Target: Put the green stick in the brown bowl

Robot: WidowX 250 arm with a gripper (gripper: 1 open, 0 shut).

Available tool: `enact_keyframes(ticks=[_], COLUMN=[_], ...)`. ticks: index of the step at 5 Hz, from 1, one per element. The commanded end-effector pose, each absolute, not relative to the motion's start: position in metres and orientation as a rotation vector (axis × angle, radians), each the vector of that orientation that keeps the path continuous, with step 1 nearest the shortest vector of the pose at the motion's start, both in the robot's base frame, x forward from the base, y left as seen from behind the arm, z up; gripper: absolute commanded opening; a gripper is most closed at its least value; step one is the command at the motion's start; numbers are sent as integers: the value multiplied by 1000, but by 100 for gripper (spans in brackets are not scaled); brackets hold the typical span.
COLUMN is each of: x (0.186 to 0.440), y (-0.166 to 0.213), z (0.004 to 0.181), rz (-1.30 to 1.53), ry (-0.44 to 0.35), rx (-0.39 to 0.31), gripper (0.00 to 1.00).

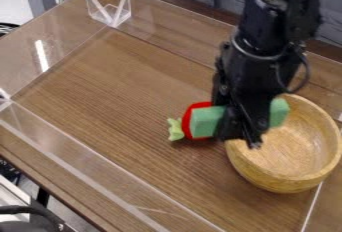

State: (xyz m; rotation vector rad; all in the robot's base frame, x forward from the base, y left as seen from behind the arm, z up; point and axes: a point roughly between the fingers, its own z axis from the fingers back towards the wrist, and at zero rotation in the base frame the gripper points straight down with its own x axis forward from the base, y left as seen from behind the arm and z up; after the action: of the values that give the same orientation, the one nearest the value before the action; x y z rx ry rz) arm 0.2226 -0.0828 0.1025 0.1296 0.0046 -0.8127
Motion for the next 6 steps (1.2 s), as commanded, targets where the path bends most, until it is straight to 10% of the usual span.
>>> enact_keyframes(ticks=[1, 6], x=[220, 205], y=[-101, -112], z=[114, 112], rz=[-782, -709], ry=[-53, -53], rx=[125, 71], gripper=[0, 0])
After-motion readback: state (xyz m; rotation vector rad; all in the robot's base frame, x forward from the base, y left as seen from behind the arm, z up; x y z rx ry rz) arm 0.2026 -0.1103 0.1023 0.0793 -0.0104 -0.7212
